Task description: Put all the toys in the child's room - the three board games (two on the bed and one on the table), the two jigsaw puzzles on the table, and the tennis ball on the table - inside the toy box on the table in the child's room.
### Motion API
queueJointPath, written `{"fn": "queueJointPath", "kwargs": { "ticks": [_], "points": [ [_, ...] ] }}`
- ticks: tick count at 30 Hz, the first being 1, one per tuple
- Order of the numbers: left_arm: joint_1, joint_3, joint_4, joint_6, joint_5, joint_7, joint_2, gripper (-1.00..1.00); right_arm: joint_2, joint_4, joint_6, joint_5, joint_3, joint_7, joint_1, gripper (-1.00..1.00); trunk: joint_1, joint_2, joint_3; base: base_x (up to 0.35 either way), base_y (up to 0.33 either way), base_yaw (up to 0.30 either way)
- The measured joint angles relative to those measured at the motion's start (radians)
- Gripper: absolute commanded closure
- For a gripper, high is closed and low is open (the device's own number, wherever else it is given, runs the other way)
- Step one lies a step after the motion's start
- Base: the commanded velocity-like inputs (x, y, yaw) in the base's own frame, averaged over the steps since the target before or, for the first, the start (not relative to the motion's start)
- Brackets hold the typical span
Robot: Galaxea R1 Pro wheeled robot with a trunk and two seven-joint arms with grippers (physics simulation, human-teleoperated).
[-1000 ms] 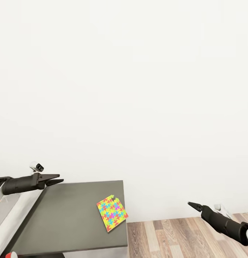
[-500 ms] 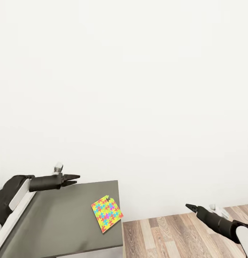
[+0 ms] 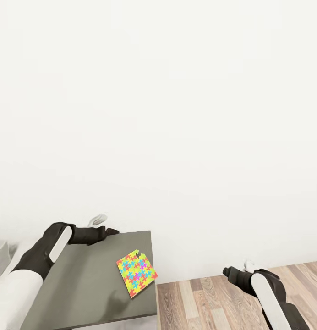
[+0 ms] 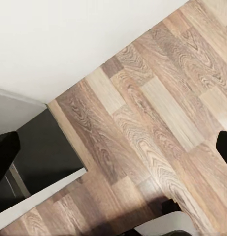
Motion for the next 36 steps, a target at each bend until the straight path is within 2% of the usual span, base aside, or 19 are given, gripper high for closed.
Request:
{"fn": "queueJointPath", "kwargs": {
  "ticks": [5,9,11,13,17,19,20,21,24,28,36],
  "points": [
    [0.0,-0.001,0.037,-0.027,0.002,0.073,-0.012,-1.0,0.028,0.003,0.001,-0.001,0.009,-0.051,-0.008,-1.0,0.0,0.0,0.0,0.0,0.0,0.0],
    [-0.001,-0.003,0.045,-0.031,0.004,0.091,-0.017,-1.0,0.032,0.003,0.0,-0.001,0.019,-0.058,-0.009,-1.0,0.0,0.0,0.0,0.0,0.0,0.0],
    [-0.001,-0.004,0.052,-0.032,0.004,0.112,-0.028,-1.0,0.034,0.001,0.0,-0.001,0.022,-0.059,-0.009,-1.0,0.0,0.0,0.0,0.0,0.0,0.0],
    [0.0,-0.003,0.064,-0.034,0.004,0.158,-0.044,-1.0,0.035,-0.002,0.0,-0.001,0.027,-0.06,-0.009,-1.0,0.0,0.0,0.0,0.0,0.0,0.0],
    [-0.001,0.0,0.085,-0.039,0.012,0.302,-0.08,-1.0,0.051,-0.005,-0.001,-0.001,0.045,-0.061,-0.009,-1.0,0.0,0.0,0.0,0.0,0.0,0.0],
    [-0.001,0.002,0.09,-0.047,0.016,0.395,-0.12,-1.0,0.062,-0.007,0.0,-0.001,0.056,-0.061,-0.009,-1.0,0.0,0.0,0.0,0.0,0.0,0.0],
    [-0.001,0.002,0.092,-0.052,0.015,0.417,-0.131,-1.0,0.064,-0.007,0.0,-0.001,0.057,-0.061,-0.009,-1.0,0.0,0.0,0.0,0.0,0.0,0.0],
    [0.0,0.003,0.094,-0.078,0.01,0.469,-0.157,-1.0,0.067,-0.008,0.001,-0.001,0.061,-0.061,-0.009,-1.0,0.0,0.0,0.0,0.0,0.0,0.0],
    [-0.001,0.004,0.098,-0.119,0.003,0.543,-0.183,-1.0,0.069,-0.009,0.001,-0.002,0.063,-0.061,-0.009,-1.0,0.0,0.0,0.0,0.0,0.0,0.0],
    [-0.001,0.004,0.098,-0.135,0.001,0.576,-0.192,-1.0,0.07,-0.009,0.001,-0.002,0.065,-0.061,-0.009,-1.0,0.0,0.0,0.0,0.0,0.0,0.0],
    [-0.001,0.002,0.098,-0.139,0.0,0.585,-0.196,-1.0,0.07,-0.009,0.001,-0.001,0.065,-0.061,-0.009,-1.0,0.0,0.0,0.0,0.0,0.0,0.0]
  ]
}}
